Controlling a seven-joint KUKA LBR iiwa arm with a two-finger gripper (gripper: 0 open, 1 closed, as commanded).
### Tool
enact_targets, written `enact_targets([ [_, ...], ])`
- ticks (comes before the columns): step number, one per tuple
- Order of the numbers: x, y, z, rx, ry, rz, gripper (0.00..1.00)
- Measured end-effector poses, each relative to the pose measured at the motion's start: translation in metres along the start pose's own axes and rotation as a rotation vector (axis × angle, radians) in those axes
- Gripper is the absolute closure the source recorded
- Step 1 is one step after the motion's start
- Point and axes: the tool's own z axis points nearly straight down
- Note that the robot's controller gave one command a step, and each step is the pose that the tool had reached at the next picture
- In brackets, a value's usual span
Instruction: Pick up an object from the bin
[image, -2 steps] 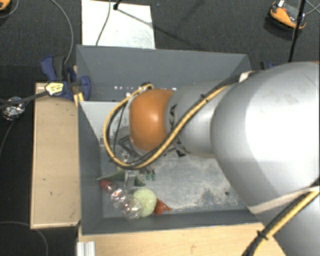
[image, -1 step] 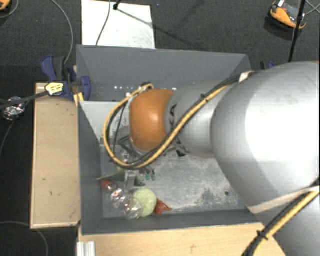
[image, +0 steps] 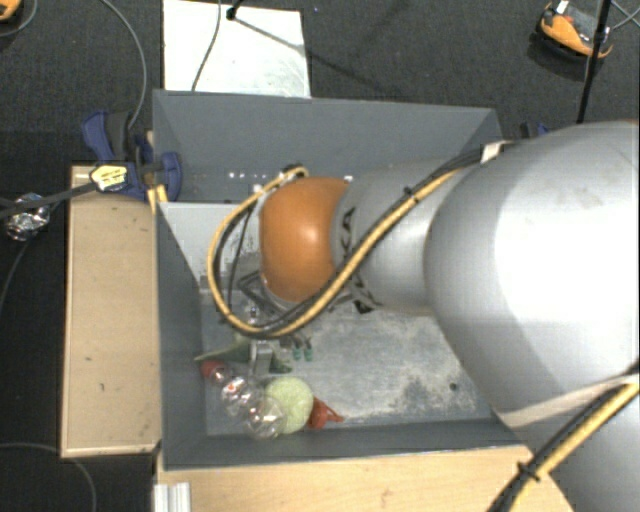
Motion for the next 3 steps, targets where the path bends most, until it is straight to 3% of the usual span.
enact_targets([
  [1,0.002,0.000,-0.019,0.002,0.007,0.000,1.00],
  [3,-0.001,0.000,-0.056,0.000,0.000,0.000,1.00],
])
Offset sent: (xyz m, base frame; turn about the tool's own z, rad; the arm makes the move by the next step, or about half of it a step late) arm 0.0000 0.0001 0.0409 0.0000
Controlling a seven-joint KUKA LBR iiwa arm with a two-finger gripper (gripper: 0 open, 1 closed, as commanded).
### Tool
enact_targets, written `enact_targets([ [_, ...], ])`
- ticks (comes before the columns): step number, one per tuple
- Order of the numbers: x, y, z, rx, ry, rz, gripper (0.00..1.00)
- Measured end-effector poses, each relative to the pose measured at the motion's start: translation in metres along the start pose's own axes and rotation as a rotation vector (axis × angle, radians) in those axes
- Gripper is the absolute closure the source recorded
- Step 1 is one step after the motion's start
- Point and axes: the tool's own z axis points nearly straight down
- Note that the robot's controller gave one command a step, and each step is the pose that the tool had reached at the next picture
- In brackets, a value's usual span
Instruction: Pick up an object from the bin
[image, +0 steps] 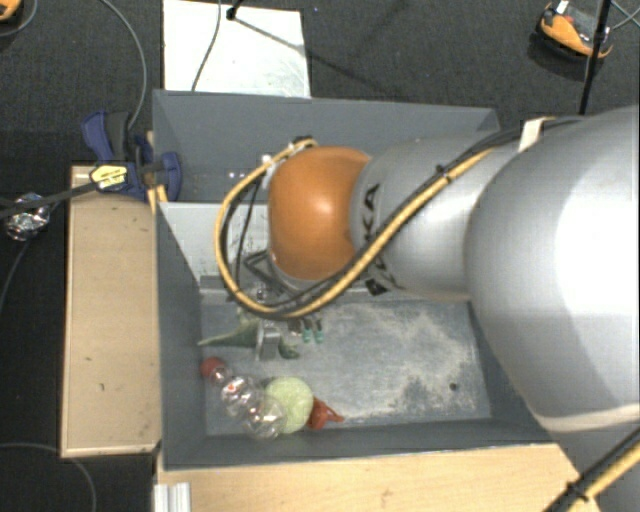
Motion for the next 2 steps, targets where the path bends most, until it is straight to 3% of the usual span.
enact_targets([
  [2,-0.0018,0.0005,-0.0226,-0.002,-0.007,0.000,1.00],
])
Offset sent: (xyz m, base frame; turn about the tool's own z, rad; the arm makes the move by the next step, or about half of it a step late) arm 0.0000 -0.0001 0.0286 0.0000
